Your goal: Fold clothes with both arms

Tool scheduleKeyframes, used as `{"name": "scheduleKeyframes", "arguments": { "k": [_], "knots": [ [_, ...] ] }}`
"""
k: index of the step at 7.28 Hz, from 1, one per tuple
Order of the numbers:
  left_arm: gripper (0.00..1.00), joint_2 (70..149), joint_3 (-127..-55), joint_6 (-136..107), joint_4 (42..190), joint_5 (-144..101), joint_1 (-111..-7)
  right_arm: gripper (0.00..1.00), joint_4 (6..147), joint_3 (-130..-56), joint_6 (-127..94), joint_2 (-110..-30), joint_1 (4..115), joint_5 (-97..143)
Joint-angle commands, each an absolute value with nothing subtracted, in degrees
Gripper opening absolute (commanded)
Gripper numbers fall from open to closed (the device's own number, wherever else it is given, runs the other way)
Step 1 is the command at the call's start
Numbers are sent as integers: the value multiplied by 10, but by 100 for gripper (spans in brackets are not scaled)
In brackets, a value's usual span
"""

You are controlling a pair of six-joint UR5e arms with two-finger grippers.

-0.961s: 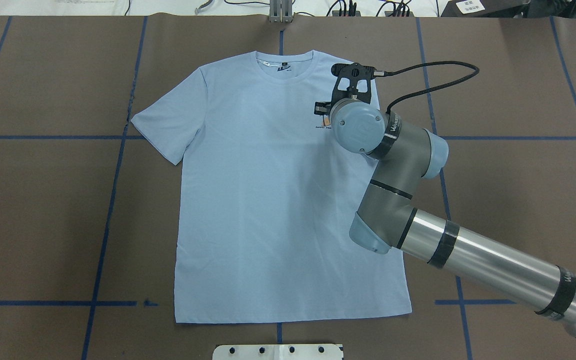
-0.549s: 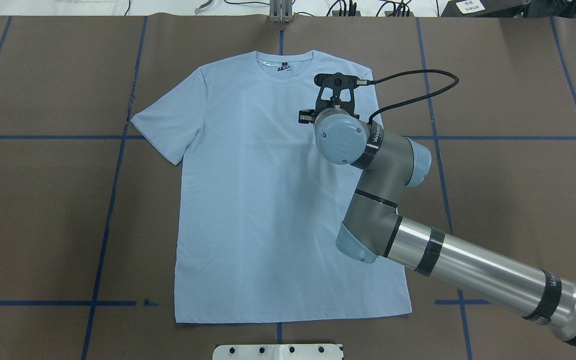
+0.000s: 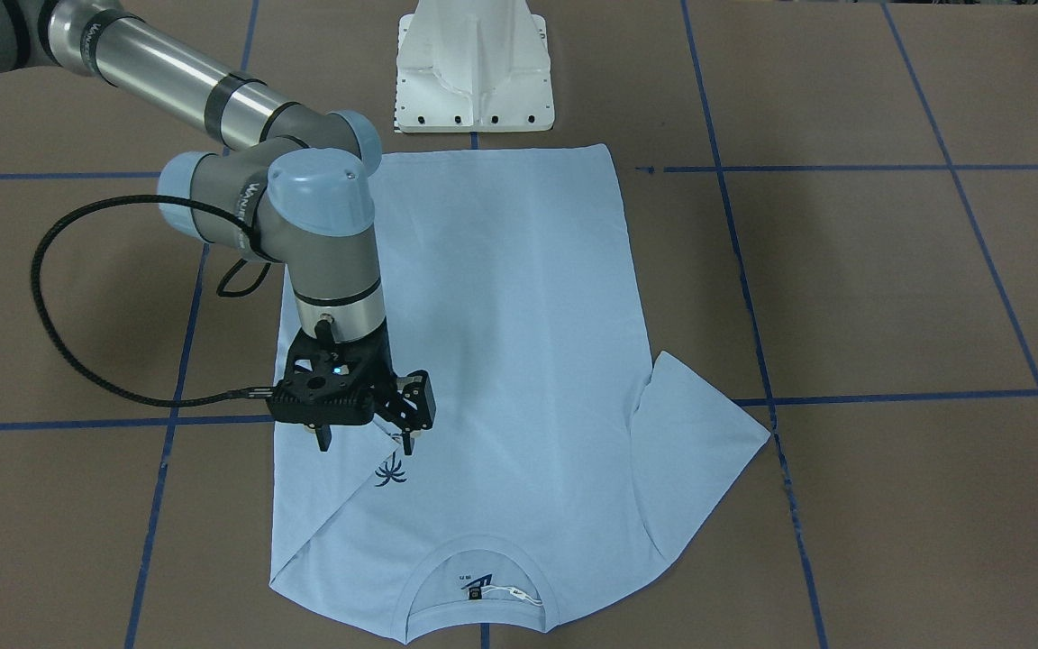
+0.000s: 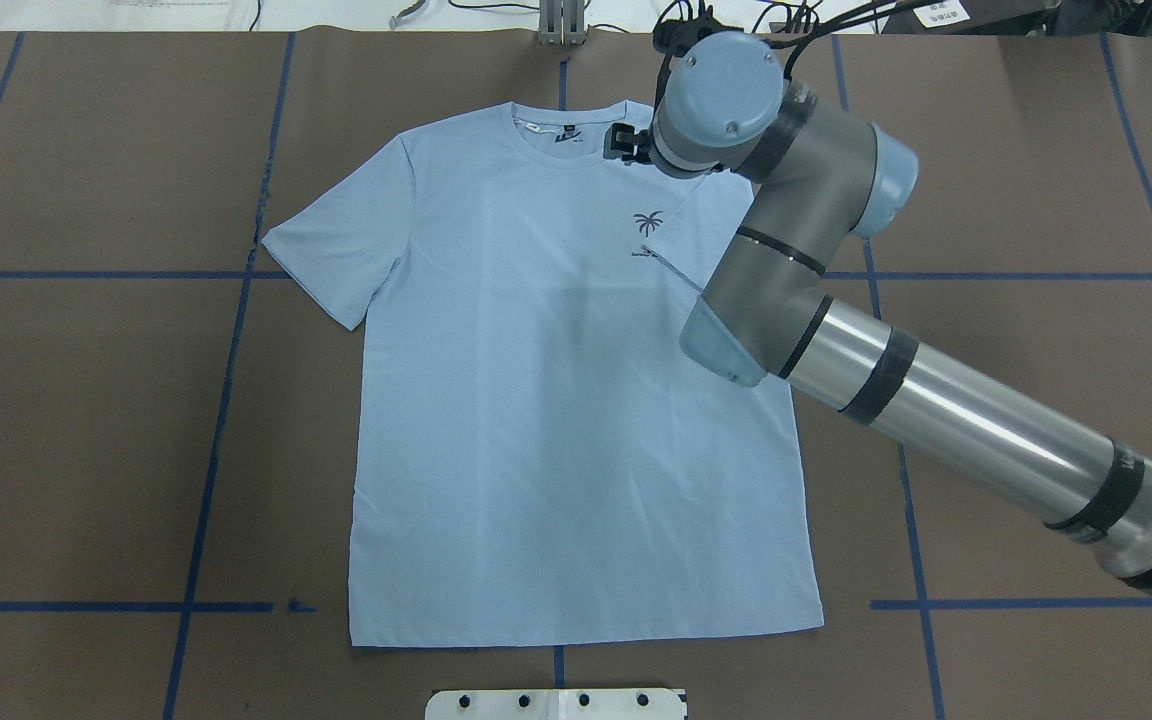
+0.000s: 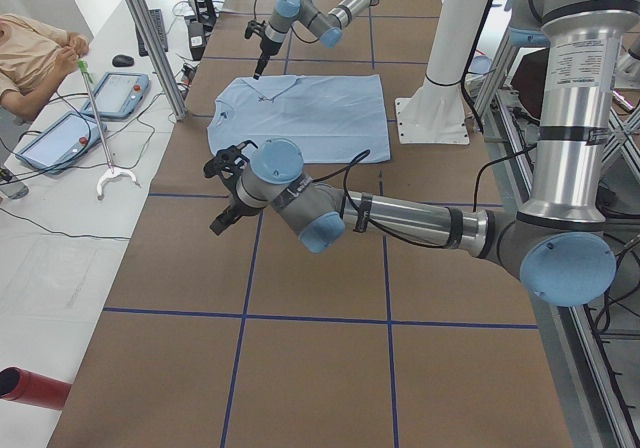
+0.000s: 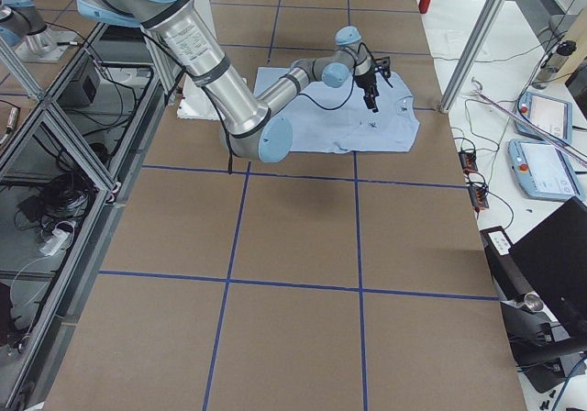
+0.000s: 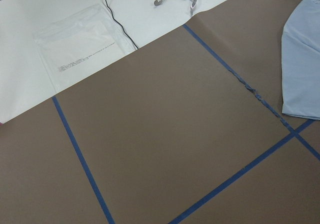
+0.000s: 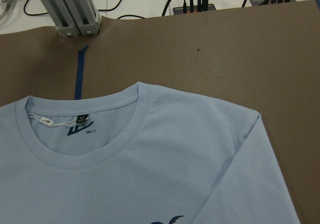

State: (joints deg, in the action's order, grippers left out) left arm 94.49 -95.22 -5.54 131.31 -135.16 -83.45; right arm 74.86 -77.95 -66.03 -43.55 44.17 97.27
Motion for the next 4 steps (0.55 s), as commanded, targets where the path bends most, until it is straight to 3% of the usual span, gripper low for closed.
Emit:
{"name": "scheduleKeyframes", "arguments": {
  "k": [1, 2, 3, 4],
  "knots": [
    [100, 1024, -924, -237, 1323, -1236, -721, 100, 759, -783, -520, -452, 557, 1131],
    [100, 1046, -920, -324, 1323, -1197, -675, 100, 758, -783, -439, -480, 611, 1187],
    [90, 1054, -917, -403, 1336, -1168, -633, 100, 756, -783, -355, -513, 667, 1237],
    [67, 1062, -905, -476, 1350, -1167, -601, 100, 754, -783, -279, -547, 714, 1280]
  ]
}}
